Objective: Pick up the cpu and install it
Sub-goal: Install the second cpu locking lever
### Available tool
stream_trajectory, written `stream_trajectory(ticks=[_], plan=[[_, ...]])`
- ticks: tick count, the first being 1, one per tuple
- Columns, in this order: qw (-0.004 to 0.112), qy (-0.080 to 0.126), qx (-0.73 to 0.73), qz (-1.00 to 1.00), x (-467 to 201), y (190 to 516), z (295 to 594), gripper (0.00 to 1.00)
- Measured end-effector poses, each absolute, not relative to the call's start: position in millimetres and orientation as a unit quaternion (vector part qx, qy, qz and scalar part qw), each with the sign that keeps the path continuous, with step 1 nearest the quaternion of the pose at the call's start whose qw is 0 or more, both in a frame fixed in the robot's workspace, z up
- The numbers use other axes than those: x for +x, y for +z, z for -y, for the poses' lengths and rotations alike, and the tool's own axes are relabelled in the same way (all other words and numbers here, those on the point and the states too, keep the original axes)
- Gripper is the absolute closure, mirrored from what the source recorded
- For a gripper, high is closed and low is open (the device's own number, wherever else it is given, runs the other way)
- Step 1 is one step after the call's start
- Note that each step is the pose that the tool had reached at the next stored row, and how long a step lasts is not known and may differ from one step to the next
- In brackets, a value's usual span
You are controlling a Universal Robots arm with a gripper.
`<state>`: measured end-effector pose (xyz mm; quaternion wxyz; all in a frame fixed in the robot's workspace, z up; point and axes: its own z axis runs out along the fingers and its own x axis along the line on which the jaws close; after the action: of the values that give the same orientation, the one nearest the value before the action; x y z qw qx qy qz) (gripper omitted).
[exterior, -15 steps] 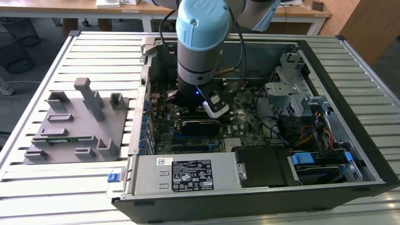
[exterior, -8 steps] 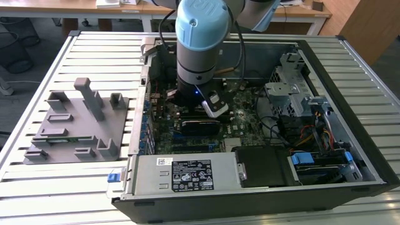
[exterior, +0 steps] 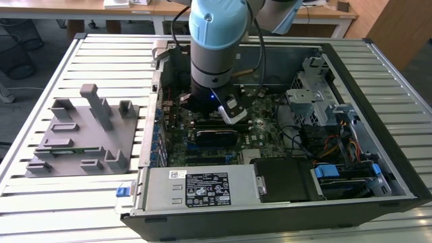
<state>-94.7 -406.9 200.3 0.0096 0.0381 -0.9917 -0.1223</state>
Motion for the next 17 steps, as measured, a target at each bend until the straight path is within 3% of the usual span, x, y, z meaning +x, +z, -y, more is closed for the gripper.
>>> stream_trajectory(ticks=[17], plan=[[0.008, -0.124, 0.038, 0.992, -95, 222, 407, 0.89]])
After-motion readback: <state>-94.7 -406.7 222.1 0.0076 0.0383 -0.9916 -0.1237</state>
